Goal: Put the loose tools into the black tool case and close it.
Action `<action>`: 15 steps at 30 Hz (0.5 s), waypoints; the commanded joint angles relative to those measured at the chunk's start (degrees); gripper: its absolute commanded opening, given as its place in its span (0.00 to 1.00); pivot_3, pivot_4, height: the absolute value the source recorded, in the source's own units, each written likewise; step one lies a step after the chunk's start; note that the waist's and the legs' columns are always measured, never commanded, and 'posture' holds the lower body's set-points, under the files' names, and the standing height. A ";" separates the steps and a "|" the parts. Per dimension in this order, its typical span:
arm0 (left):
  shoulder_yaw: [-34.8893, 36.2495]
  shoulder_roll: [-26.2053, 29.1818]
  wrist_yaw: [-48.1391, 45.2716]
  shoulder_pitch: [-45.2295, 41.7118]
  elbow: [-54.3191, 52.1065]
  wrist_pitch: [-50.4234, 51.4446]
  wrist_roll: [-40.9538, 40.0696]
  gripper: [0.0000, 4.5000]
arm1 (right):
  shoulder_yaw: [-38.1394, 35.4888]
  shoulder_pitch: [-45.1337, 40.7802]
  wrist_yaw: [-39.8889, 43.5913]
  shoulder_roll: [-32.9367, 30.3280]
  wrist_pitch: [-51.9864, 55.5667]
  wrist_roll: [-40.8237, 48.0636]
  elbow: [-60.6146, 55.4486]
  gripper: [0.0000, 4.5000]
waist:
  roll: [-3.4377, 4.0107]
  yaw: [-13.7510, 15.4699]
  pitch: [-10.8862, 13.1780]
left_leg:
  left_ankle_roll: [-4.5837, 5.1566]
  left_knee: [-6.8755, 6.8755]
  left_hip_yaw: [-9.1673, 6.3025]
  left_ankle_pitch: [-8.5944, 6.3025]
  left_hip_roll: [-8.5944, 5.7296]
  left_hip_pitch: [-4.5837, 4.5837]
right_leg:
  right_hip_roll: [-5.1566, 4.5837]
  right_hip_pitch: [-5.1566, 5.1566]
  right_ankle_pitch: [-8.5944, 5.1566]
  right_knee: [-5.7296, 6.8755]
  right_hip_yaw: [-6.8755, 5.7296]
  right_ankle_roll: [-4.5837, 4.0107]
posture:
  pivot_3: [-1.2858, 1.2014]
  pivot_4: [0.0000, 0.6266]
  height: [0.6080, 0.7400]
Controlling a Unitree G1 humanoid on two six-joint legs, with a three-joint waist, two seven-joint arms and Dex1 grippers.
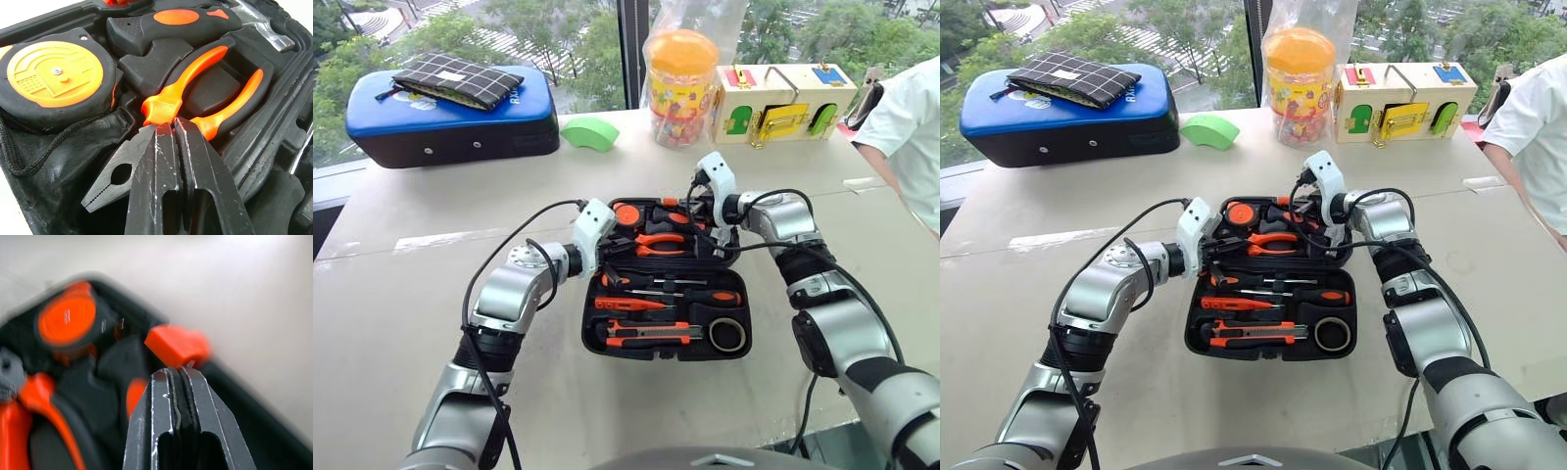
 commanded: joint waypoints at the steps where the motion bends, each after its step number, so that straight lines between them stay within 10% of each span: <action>1: -2.26 -0.22 -0.35 1.50 0.81 1.32 0.63 0.01 | -3.15 -3.70 -0.50 0.94 -2.08 3.22 -1.73 0.00 | -0.01 0.10 -0.01 | 0.00 0.00 -0.01 0.00 0.00 0.00 | 0.00 0.00 0.00 0.00 -0.01 0.00 | 0.52 0.24 1.00; 15: -2.50 -0.40 -0.33 1.94 0.71 1.07 0.66 0.01 | 3.59 -0.15 6.06 -3.13 2.62 1.50 -5.43 0.00 | -0.03 0.21 -0.03 | 0.06 -0.02 -0.02 -0.04 -0.04 -0.02 | -0.04 0.01 0.00 -0.02 0.01 0.00 | 0.52 0.24 1.00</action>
